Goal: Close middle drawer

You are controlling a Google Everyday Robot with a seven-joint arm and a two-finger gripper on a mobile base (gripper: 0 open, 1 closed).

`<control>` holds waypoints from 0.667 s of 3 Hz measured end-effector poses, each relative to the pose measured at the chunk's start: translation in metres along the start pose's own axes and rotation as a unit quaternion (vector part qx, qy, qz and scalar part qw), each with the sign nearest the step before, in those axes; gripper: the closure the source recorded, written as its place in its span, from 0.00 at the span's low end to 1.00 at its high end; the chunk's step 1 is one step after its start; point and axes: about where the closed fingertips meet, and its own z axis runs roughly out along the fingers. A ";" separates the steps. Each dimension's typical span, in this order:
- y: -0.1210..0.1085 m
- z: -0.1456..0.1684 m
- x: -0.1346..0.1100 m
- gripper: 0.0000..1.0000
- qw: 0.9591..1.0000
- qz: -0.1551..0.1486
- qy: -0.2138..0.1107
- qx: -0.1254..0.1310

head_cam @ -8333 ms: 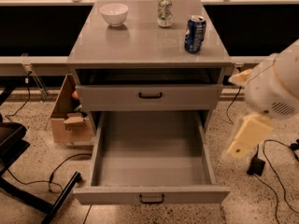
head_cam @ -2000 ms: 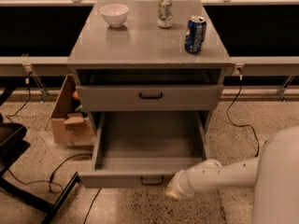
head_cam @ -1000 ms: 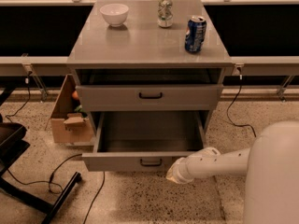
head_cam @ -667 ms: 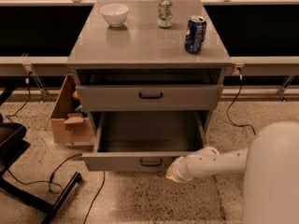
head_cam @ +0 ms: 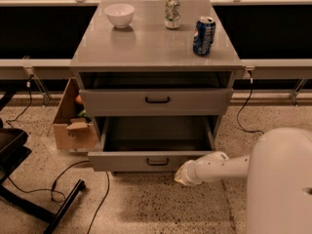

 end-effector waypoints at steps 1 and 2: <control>-0.053 0.007 0.014 1.00 0.999 -0.004 0.009 0.038; -0.052 0.007 0.014 1.00 0.999 -0.004 0.009 0.038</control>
Offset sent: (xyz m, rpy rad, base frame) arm 0.1871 -0.1090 0.0176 -0.1113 -0.2162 -0.1027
